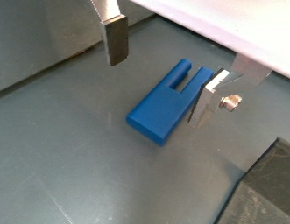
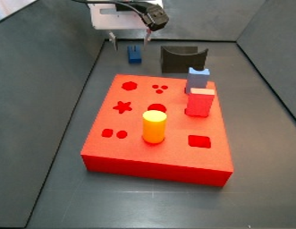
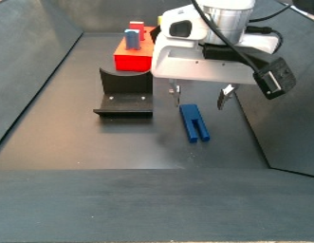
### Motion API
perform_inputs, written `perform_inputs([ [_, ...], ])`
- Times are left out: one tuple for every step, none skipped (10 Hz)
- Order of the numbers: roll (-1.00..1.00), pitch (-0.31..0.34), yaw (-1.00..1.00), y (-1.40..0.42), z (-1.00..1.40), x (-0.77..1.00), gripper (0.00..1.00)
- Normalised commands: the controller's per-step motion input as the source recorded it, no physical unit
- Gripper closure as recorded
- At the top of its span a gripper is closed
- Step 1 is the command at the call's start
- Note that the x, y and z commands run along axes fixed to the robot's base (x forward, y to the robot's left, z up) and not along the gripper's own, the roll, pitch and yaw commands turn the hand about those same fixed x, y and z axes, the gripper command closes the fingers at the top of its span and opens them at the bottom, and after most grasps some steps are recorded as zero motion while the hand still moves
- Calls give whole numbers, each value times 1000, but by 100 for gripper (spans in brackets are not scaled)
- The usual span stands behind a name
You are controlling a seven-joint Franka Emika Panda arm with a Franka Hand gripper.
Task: Pick up the square-circle object. Move up. Rotate the square-circle object. Place the square-circle object on the fixture. Regrasp the square-circle object. Move to above the board. Insert the square-circle object.
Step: Rotate the square-circle object.
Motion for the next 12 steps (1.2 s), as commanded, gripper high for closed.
perform_inputs([
  [-168,-136,-2,21,-624,34,0],
  [-174,-151,-2,18,-563,25,0],
  [-182,-149,-1,20,-523,26,0],
  [-190,-148,0,21,-483,31,0],
  [-197,-151,3,21,-442,34,0],
  [-205,-147,5,24,-394,32,0],
  [-205,-152,3,26,-364,32,0],
  [-206,-159,4,24,-335,29,0],
  [-206,-167,5,23,-306,24,0],
  [-208,-176,6,23,-271,24,0],
  [-210,-178,7,24,-254,26,0],
  [-213,-176,7,24,-240,27,0],
])
